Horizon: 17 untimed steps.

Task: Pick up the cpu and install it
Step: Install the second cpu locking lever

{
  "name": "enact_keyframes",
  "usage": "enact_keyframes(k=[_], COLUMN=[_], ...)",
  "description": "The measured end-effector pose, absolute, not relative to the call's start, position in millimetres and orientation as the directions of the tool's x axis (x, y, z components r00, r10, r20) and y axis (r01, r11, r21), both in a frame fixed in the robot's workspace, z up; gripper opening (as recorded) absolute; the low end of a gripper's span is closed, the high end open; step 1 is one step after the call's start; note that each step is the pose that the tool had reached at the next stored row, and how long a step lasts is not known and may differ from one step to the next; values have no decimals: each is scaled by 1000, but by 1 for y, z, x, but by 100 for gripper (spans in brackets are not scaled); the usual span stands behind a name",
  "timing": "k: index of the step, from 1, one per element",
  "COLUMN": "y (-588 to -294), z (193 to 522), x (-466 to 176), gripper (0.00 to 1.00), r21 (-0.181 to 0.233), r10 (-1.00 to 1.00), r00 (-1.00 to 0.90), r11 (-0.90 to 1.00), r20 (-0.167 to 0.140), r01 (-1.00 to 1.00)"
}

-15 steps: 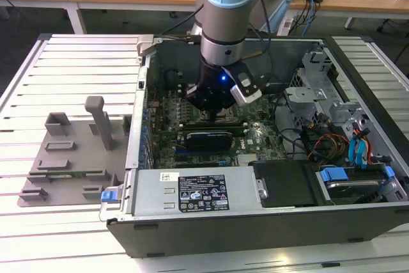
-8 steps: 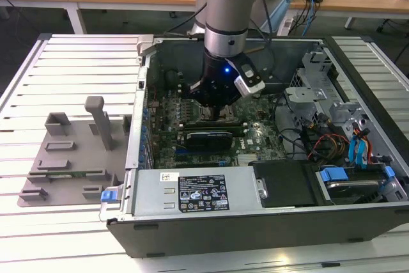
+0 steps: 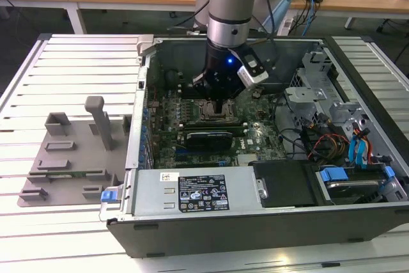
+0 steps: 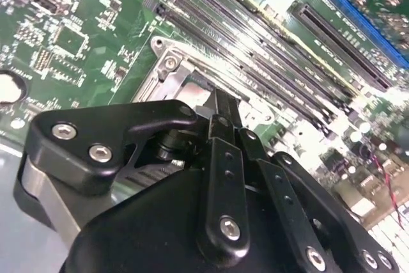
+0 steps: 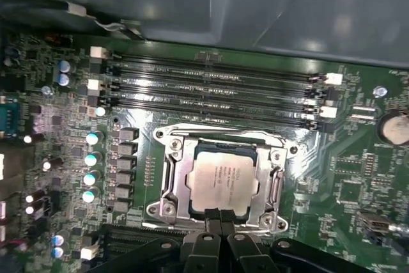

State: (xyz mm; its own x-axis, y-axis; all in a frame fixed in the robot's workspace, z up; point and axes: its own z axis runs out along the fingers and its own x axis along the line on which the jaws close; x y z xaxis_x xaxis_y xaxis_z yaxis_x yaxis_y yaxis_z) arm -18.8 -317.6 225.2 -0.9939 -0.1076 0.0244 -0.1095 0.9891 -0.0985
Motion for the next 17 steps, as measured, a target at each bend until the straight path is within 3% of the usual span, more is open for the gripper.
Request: enact_keyframes(k=[3, 5, 17], y=[-317, -317, -307], z=[232, 234, 249], x=[-19, -19, -19], gripper=[11, 11, 11], r21=[-90, -45, -55], r10=[-108, -109, -108], r00=[-994, -994, -994], r11=[990, 993, 992], r20=[24, 19, 20], r01=[-109, -109, -109])
